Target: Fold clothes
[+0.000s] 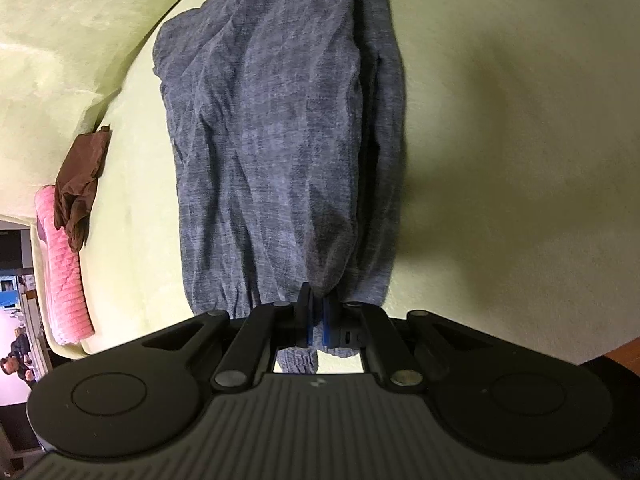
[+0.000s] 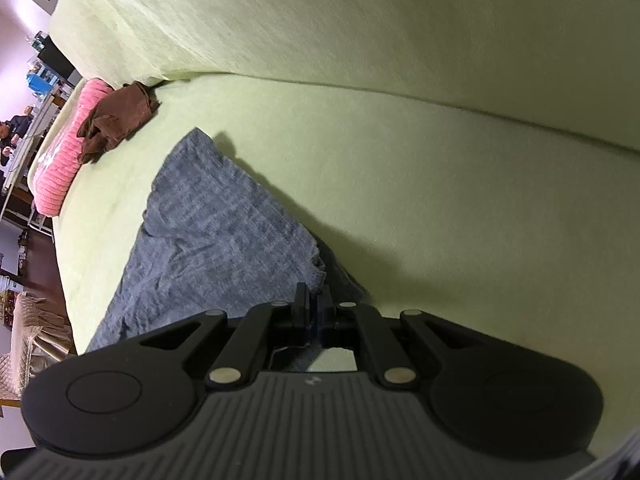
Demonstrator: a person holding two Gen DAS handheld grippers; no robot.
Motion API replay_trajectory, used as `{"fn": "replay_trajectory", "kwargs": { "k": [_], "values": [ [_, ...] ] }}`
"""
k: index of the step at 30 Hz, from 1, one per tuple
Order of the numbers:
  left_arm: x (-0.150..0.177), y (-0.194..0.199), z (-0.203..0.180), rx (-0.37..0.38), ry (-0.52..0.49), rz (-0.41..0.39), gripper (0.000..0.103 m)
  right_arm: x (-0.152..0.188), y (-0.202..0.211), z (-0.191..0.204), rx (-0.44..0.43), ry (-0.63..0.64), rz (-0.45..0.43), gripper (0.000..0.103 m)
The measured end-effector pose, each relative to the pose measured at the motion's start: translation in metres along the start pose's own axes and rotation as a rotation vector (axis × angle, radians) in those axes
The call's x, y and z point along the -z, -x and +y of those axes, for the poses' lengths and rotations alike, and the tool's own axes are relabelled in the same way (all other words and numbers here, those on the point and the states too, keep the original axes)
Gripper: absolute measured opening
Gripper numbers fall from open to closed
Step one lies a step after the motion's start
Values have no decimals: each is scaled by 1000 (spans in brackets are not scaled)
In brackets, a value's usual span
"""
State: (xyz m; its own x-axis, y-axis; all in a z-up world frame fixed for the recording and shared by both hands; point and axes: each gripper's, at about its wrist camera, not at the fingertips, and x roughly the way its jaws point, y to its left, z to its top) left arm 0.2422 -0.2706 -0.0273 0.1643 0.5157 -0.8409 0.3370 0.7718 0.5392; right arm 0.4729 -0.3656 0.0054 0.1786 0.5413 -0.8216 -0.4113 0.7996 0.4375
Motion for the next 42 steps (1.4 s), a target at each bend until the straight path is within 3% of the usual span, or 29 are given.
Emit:
{"fn": "replay_trajectory", "kwargs": {
  "k": [9, 16, 17, 18, 20, 21, 22, 24, 26, 28, 31, 34, 38, 42],
  "values": [
    [1, -8, 4, 3, -23, -3, 2, -7, -10, 11, 11, -15, -4, 2],
    [2, -12, -21, -26, -100, 8, 5, 0, -33, 12, 48, 8, 28, 3],
    [3, -12, -23, -35, -106, 5, 5, 0, -33, 14, 56, 12, 29, 6],
    [4, -11, -23, -39, -104, 2, 8, 0, -33, 14, 65, 14, 31, 17],
    [8, -7, -20, -26, -67, 0, 17, 0, -30, 17, 84, 21, 25, 40],
    [10, -4, -18, -16, -41, -1, 26, 0, -26, 19, 99, 24, 17, 58],
    [12, -1, -16, -6, -16, -1, 28, 1, -21, 21, 124, 28, 7, 59],
    [17, 5, -11, 11, 33, -6, 28, 4, -7, 24, 131, 44, -25, 57],
    [23, 17, -3, 26, 102, -42, 28, 7, 9, 29, 91, 57, -58, 46],
    [26, 26, 6, 32, 175, -81, 28, 8, 16, 35, 19, 63, -65, 18],
    [27, 36, 30, 30, 354, -182, 28, 11, 18, 49, -122, 110, -58, 13],
    [18, 26, 37, 21, 443, -225, 28, 18, 4, 69, -227, 195, -26, 13],
    [11, 0, 29, 67, 491, -214, 28, 36, -14, 79, -206, 297, 22, 13],
    [19, -3, 9, 44, 419, -245, 26, 57, -36, 70, -97, 388, 89, 9]
  ]
}}
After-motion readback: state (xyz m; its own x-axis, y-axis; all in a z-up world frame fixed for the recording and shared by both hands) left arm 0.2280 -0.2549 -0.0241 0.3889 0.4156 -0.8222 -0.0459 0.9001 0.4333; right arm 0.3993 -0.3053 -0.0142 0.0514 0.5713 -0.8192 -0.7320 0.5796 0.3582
